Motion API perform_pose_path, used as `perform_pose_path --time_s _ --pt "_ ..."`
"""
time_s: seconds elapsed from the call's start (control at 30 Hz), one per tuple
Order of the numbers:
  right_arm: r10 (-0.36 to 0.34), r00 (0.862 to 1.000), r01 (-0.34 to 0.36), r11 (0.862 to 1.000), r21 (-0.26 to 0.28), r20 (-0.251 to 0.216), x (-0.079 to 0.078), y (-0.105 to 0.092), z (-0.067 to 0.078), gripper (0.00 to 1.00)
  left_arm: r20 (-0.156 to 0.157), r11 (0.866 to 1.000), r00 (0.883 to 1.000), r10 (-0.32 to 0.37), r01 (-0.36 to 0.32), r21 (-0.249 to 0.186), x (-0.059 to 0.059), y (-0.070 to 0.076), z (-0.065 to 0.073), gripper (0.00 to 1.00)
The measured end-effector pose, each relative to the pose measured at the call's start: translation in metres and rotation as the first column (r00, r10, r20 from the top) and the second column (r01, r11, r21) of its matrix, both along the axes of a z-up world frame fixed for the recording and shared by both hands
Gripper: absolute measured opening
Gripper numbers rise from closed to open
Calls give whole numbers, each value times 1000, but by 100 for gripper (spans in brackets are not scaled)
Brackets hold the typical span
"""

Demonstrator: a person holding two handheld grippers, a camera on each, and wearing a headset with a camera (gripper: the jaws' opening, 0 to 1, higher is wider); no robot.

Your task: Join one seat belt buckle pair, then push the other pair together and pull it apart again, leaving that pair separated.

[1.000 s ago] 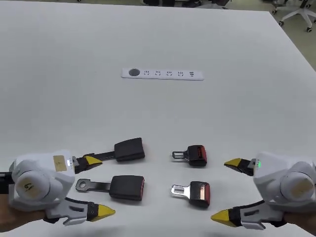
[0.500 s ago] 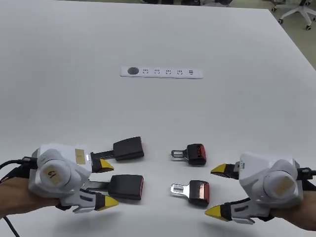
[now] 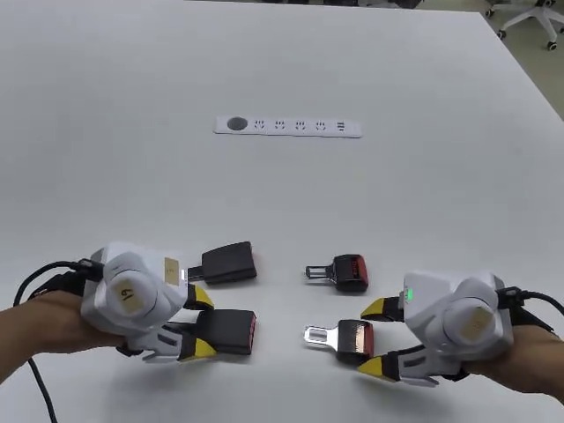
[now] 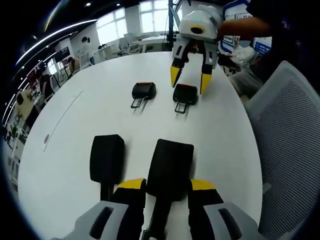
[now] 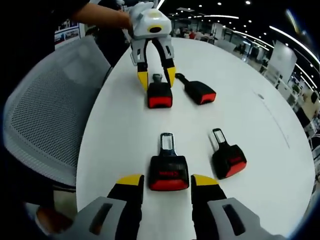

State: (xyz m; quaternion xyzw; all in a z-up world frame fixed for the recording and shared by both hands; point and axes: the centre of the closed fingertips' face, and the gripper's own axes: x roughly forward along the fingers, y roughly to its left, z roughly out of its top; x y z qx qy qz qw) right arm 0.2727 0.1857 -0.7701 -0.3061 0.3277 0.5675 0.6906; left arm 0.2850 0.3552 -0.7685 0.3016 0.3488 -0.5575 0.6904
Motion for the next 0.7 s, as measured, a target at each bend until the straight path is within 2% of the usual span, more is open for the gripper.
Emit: perform_pose_path --time_s 0.1,0.33,0.7 --pt "12 1000 -12 1000 -1 7 1 0 0 31 -7 1000 1000 -7 7 6 0 0 -1 34" --pt "26 1000 -26 1000 -2 2 1 2 0 30 -18 1000 1000 -17 18 11 0 3 -2 33" --pt "68 998 -68 997 -20 -2 1 2 0 29 -16 998 998 -67 67 19 -1 4 -3 32"
